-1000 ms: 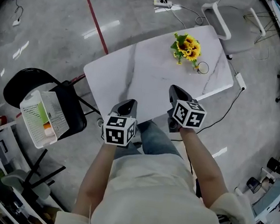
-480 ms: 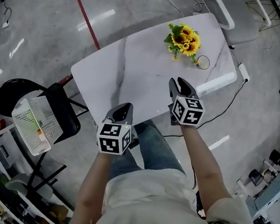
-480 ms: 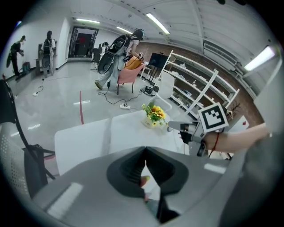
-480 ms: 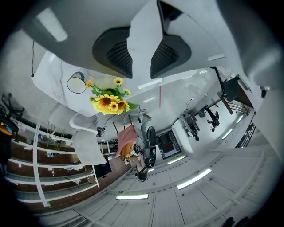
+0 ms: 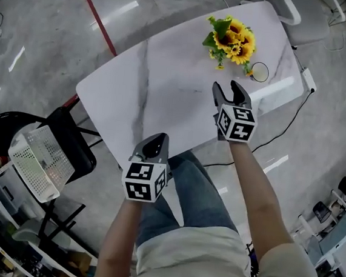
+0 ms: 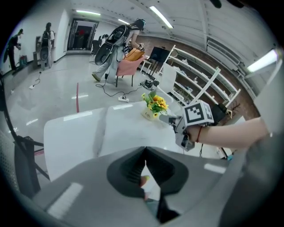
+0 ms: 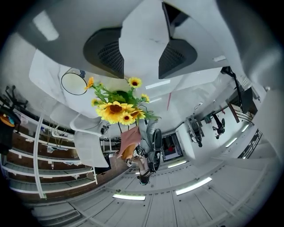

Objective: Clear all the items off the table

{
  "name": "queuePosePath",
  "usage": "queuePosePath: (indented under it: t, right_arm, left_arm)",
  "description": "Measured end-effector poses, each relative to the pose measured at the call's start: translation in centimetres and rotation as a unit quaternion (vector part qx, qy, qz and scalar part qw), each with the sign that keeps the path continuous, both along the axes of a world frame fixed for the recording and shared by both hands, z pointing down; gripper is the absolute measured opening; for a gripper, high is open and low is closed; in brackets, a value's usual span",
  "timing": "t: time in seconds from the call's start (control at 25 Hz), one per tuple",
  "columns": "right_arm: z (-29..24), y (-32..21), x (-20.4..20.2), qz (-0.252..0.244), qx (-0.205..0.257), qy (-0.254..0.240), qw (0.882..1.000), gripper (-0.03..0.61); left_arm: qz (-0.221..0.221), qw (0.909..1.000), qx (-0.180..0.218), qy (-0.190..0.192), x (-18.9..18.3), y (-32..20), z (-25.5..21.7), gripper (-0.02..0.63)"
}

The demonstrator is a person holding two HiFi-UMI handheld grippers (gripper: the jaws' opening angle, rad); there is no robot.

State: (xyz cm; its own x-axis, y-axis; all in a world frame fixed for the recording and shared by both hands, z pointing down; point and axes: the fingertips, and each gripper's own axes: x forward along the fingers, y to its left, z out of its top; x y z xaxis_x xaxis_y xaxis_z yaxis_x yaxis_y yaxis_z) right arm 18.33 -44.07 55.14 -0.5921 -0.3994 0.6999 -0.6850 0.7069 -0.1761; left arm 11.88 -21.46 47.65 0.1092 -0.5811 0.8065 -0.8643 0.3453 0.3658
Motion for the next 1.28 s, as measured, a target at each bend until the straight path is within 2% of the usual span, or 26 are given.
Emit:
queuePosePath:
  t: [0.36, 0.76, 0.96, 1.28]
  right_arm:
    - [5.3, -2.5, -1.2, -0.024, 0.026, 0.008, 0.999, 0.344]
    - [8.9, -7.6, -3.1, -0.014, 0.065, -0.001, 0.998, 0.485]
    - [9.5, -9.3, -5.0, -0.027, 0.089, -0.01, 0.996, 0.534]
    - [9.9, -11.6, -6.4, 0.015, 0.1, -0.019, 0.995, 0.568]
  left_arm:
    - [-0.01, 0.9996, -0.011, 0.023, 0.9, -0.3, 4.8, 0.009]
    - [-0.022, 0.9986, -0.019, 0.045, 1.6, -0.1, 8.3, 0.009]
    - [-0.032, 0.9977, -0.024, 0.056, 1.7, -0.2, 9.7, 0.009]
    - [-0.031, 0.9956, -0.038, 0.079, 2.4, 0.3, 11.1, 0.009]
